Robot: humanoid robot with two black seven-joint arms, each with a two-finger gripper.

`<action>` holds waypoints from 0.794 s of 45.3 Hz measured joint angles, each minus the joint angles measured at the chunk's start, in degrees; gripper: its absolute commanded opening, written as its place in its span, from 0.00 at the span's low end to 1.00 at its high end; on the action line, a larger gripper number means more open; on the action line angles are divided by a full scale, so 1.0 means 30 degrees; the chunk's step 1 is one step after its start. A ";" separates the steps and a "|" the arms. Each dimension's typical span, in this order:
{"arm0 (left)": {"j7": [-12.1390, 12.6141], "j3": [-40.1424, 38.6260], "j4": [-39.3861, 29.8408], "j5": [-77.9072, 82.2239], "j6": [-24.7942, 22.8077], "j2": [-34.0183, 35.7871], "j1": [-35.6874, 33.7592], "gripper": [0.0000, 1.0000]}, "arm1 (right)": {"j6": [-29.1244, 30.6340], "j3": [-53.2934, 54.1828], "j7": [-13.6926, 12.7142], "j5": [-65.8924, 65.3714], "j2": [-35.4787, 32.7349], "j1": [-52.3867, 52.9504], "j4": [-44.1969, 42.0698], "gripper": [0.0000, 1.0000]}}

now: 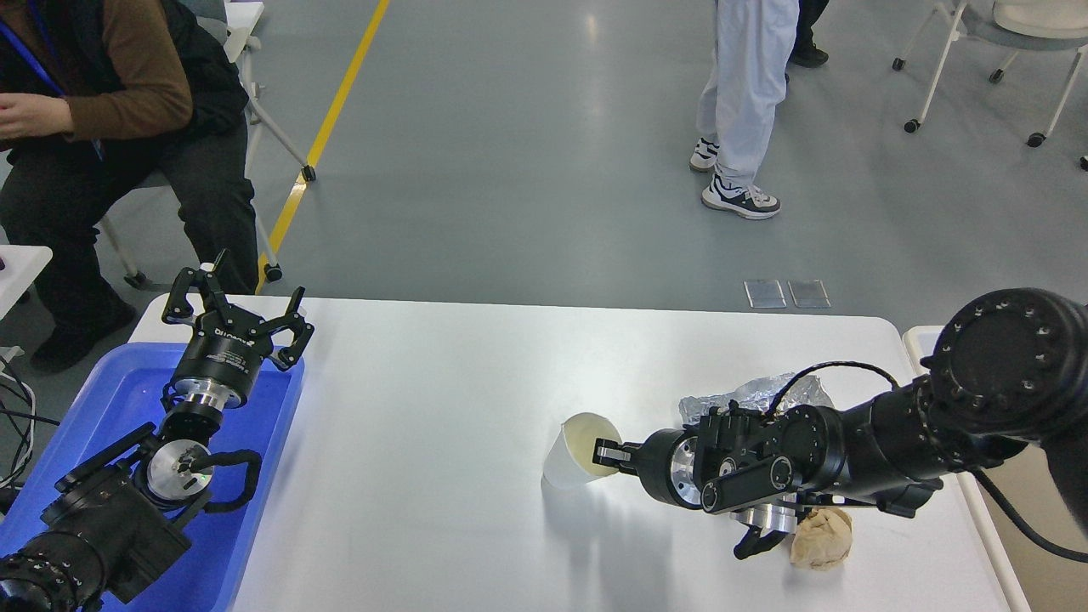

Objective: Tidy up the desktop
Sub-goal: 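Close the right gripper on the rim of the white cup, then lift the cup with the right gripper and carry it to the bin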

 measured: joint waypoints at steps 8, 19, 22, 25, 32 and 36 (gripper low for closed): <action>0.0000 0.0000 0.0000 0.0000 0.0000 0.0000 0.0000 1.00 | -0.0119 -0.0087 0.0143 -0.0056 0.0000 0.0326 0.0282 0.00; 0.0000 0.0000 0.0000 -0.0001 -0.0001 0.0000 0.0000 1.00 | -0.0175 -0.0442 0.0443 -0.0153 -0.0001 0.1543 0.1609 0.00; 0.0000 0.0000 0.0000 -0.0001 0.0000 0.0000 0.0000 1.00 | -0.0181 -0.0616 0.0508 -0.0180 -0.0001 0.2096 0.2091 0.00; 0.0000 0.0000 0.0000 -0.0001 -0.0001 0.0000 0.0001 1.00 | -0.0168 -0.0742 0.0545 -0.0192 0.0001 0.2698 0.2583 0.00; 0.0000 0.0000 0.0000 -0.0001 -0.0001 0.0000 0.0000 1.00 | -0.0043 -0.1037 0.0651 -0.0351 -0.0403 0.4527 0.4046 0.00; 0.0000 0.0000 0.0000 -0.0002 -0.0001 0.0000 0.0001 1.00 | 0.0080 -0.1351 0.0690 -0.0540 -0.0962 0.5452 0.4780 0.00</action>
